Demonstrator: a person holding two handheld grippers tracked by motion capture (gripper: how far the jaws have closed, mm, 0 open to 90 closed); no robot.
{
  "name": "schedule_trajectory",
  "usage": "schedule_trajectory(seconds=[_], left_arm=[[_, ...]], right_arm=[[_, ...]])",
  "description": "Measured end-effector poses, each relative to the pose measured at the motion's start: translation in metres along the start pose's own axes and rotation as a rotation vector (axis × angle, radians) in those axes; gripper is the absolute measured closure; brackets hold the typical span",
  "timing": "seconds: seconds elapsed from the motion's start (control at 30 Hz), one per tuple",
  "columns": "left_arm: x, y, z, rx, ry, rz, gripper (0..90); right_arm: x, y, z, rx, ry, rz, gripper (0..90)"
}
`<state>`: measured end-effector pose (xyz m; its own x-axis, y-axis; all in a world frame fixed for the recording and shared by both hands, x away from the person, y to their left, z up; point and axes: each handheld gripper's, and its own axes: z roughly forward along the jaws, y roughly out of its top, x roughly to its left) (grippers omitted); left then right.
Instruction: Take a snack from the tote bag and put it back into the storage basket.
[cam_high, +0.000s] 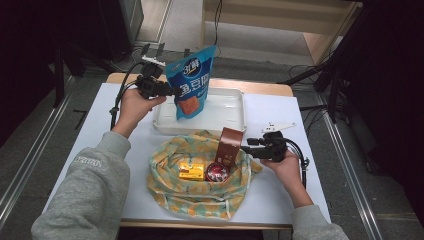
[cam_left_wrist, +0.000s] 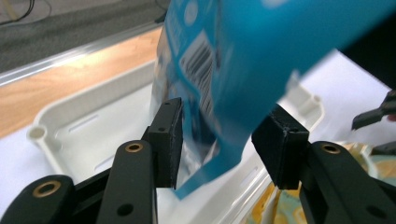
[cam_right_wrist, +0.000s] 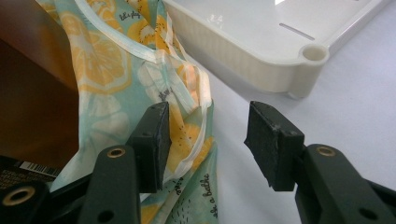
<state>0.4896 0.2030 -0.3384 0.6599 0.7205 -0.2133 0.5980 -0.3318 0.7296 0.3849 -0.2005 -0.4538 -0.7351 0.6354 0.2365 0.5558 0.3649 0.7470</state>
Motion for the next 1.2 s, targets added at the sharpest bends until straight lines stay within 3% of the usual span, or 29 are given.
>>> schedule_trajectory(seconds=[0.6, 0.8, 1.07, 1.2], left_arm=[[0.007, -0.047, 0.018, 0.053, 0.010, -0.049, 54.5], [0.008, -0.051, 0.028, 0.061, 0.016, -0.067, 67.9], [0.008, -0.052, 0.036, 0.059, 0.036, -0.046, 87.5], [0.014, -0.052, 0.036, 0.043, 0.032, -0.066, 89.8]], right_arm=[[0.000, 0.000, 0.001, 0.001, 0.000, -0.006, 50.1], [0.001, 0.000, 0.000, -0.002, 0.000, -0.005, 50.1], [0.001, 0.000, -0.001, -0.002, 0.000, -0.005, 50.1], [0.001, 0.000, 0.000, -0.003, 0.000, -0.007, 50.1]])
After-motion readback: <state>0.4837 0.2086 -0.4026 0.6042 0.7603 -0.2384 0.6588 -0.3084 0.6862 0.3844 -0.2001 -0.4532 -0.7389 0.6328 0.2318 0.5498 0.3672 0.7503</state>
